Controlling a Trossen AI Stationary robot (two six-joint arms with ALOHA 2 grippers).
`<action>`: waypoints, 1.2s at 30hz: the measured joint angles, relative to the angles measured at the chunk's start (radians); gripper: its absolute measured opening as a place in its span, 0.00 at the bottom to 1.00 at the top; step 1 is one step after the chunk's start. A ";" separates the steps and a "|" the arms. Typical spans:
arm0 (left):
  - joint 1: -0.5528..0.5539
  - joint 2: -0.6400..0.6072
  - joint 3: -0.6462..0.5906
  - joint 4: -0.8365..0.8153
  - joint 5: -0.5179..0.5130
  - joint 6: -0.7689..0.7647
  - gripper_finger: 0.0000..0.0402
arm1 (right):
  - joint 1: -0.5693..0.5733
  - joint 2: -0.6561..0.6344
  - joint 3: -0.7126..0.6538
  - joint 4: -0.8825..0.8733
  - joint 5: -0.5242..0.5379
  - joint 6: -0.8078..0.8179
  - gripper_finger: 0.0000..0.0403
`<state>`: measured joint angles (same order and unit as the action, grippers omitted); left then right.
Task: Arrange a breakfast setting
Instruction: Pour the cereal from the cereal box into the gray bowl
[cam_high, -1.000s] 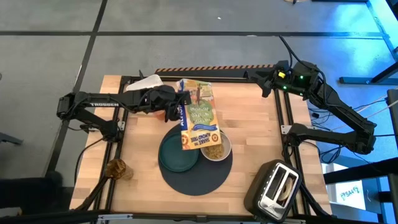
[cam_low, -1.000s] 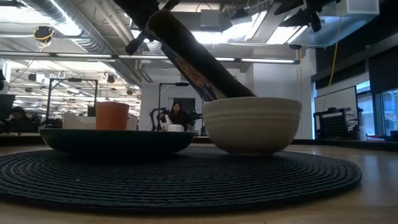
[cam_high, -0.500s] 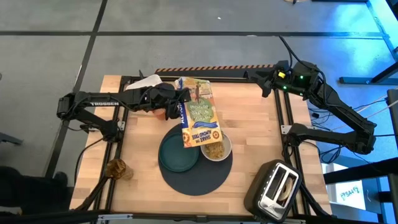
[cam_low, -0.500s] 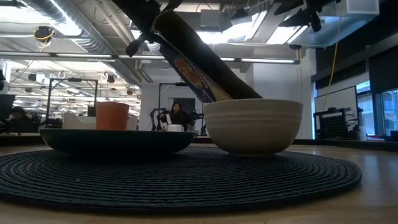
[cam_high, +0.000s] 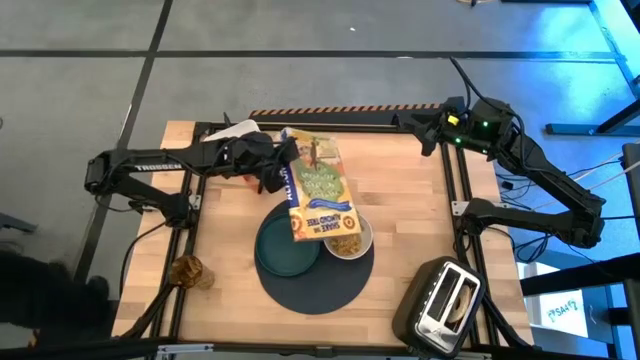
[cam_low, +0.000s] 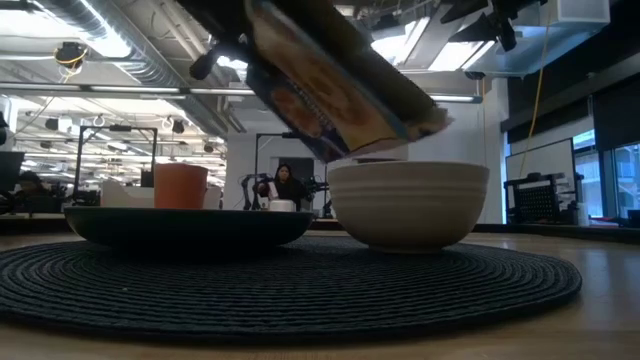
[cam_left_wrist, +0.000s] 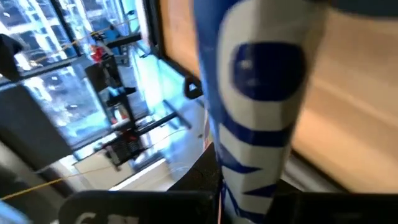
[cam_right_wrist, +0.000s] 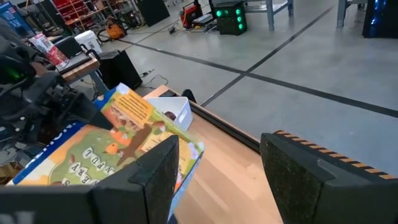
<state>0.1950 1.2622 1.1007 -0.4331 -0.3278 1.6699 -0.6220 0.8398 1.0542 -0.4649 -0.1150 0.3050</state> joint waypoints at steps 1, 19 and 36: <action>0.002 -0.003 0.000 -0.015 0.011 -0.028 0.01 | 0.000 0.000 0.000 0.001 0.000 0.000 0.53; 0.172 -0.054 0.000 -0.067 0.423 -0.611 0.01 | 0.000 -0.027 0.027 0.195 -0.114 -0.057 0.53; 0.397 0.000 0.000 0.470 0.909 -1.314 0.00 | 0.000 -0.026 0.150 -0.018 -0.120 -0.202 0.53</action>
<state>0.5922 1.2626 1.1004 0.0373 0.5814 0.3562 -0.6220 0.8134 1.2041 -0.4834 -0.2349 0.1032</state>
